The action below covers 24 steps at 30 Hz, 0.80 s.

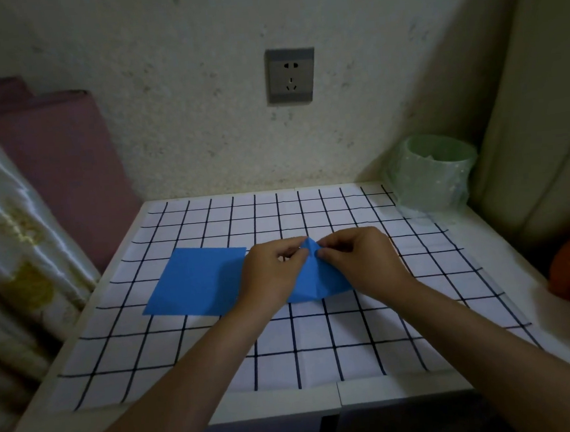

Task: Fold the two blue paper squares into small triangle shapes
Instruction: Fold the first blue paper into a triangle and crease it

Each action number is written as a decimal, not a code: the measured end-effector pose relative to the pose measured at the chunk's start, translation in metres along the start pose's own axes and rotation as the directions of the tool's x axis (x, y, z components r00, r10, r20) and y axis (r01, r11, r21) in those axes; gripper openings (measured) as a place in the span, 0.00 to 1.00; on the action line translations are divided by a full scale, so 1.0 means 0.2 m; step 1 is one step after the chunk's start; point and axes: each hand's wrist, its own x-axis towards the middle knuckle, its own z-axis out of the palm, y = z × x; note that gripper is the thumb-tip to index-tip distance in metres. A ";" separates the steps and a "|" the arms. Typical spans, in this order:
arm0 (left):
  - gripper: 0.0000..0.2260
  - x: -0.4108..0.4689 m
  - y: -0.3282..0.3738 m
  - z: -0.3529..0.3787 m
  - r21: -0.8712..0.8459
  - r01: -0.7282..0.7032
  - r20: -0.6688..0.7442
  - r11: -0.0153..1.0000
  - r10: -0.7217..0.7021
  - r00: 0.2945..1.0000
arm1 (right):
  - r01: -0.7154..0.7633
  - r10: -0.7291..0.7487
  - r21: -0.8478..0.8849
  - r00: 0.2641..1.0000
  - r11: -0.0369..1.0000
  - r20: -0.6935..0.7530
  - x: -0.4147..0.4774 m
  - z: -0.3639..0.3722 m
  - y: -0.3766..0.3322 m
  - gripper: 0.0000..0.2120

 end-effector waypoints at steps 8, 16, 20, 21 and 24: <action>0.03 0.03 -0.02 0.00 0.116 0.090 0.115 0.989 -0.104 0.988 | -0.171 0.176 -0.042 0.975 0.984 0.140 0.04 -0.01 0.02 0.07; 0.10 0.02 0.00 -0.01 0.512 -0.055 0.176 0.857 -0.042 0.983 | -0.152 0.211 -0.271 0.956 0.951 0.205 0.08 0.04 0.04 0.06; 0.04 -0.02 0.01 -0.06 0.479 -0.263 0.214 0.837 0.179 0.960 | -0.153 0.220 -0.328 0.959 0.932 0.179 0.08 0.06 0.04 0.08; 0.04 -0.04 0.01 -0.07 0.459 -0.353 0.282 0.815 0.243 0.928 | -0.145 0.214 -0.338 0.961 0.930 0.175 0.08 0.06 0.04 0.08; 0.10 -0.10 -0.01 -0.08 0.412 -0.538 0.520 0.736 0.295 0.802 | -0.121 0.194 -0.383 0.968 0.916 0.160 0.06 0.07 0.03 0.08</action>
